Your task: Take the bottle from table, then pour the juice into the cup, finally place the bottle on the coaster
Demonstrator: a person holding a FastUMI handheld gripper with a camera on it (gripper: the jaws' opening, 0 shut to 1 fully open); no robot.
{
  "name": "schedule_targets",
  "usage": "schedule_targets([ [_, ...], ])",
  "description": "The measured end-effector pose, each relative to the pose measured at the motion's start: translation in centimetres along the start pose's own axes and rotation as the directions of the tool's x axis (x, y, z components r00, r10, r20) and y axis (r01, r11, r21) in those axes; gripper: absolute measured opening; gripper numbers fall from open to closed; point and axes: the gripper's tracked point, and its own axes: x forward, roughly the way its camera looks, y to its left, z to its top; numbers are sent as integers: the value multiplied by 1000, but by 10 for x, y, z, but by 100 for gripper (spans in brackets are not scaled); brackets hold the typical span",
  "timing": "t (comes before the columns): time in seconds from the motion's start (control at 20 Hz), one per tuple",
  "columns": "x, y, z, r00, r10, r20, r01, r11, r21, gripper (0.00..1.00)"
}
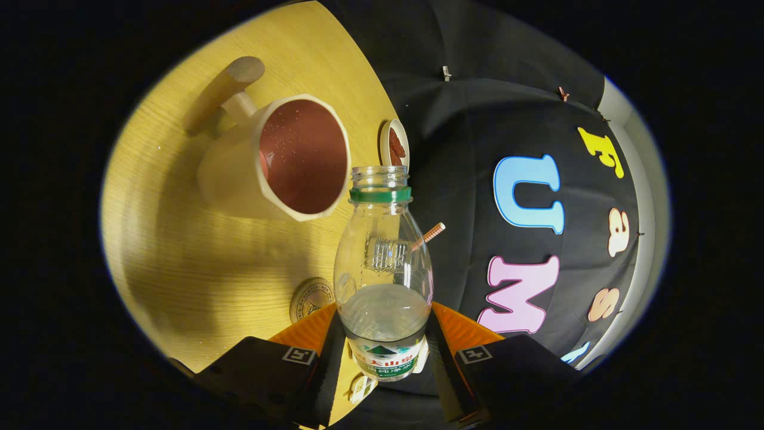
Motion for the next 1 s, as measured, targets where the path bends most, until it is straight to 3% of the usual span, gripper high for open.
schedule_targets([
  [1.0, 9, -5, 7, 999, 1, 35, 5, 986, -168, 71],
])
